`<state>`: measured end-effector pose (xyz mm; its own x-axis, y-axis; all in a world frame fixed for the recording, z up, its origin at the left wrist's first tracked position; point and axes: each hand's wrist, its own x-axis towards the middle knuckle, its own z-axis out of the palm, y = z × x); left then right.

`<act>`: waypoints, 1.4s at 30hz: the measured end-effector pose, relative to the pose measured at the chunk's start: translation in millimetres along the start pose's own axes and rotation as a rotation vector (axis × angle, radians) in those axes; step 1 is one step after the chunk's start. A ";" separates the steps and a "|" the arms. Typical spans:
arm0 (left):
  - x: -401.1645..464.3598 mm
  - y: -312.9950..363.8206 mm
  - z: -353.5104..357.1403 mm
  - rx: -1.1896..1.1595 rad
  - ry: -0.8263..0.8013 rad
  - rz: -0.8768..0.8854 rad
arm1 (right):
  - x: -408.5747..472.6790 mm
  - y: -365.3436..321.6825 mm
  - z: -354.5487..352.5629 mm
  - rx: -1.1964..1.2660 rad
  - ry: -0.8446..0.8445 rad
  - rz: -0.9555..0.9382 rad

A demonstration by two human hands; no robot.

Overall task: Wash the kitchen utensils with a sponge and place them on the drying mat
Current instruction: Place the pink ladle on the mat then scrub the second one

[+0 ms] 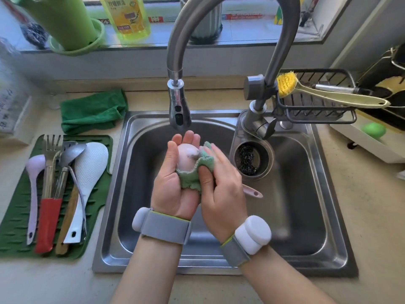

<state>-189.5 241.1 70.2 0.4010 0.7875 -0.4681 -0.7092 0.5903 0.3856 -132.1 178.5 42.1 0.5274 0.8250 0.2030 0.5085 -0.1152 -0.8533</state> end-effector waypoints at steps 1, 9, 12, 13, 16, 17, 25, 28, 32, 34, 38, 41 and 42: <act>1.6 1.5 -2.1 -0.007 -0.001 0.006 | -0.5 0.8 -0.4 0.020 0.002 0.009; 3.4 31.3 -14.8 -0.049 -0.043 0.072 | -0.4 77.7 -41.3 -0.474 -0.363 0.050; 7.7 37.9 -14.9 -0.096 -0.061 0.112 | -2.5 83.8 -46.3 -0.474 -0.360 0.149; 10.1 38.0 -13.9 -0.122 -0.072 0.123 | 1.3 75.0 -39.0 -0.471 -0.335 0.126; 14.4 30.1 -7.9 -0.137 -0.084 0.100 | 13.5 36.4 -13.1 -0.427 -0.268 0.032; 14.6 26.4 -5.5 -0.128 -0.081 0.090 | 16.8 25.4 -8.1 -0.383 -0.246 0.018; 6.7 30.4 -10.2 -0.104 -0.077 0.091 | -3.5 82.1 -50.6 -0.364 -0.370 0.216; 7.4 25.0 -8.7 -0.121 -0.074 0.085 | -3.2 75.0 -46.9 -0.353 -0.387 0.222; 8.2 4.9 -7.2 -0.110 -0.037 0.010 | 18.7 22.0 -19.6 -0.266 -0.307 0.049; 10.2 6.4 -7.2 -0.128 -0.045 -0.006 | 25.1 13.4 -19.4 -0.279 -0.296 0.013; 11.9 28.3 -7.8 -0.108 -0.097 0.077 | 8.5 65.3 -50.9 -0.391 -0.377 0.149; 13.9 31.4 -11.2 -0.122 -0.087 0.097 | 1.2 89.5 -63.4 -0.451 -0.397 0.292; 14.2 29.2 -11.7 -0.141 -0.073 0.092 | 3.7 87.4 -58.9 -0.473 -0.353 0.277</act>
<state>-211.2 267.5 65.5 0.3678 0.8509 -0.3752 -0.8172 0.4882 0.3062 -45.5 138.9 -3.4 0.4673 0.8528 -0.2331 0.6729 -0.5141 -0.5319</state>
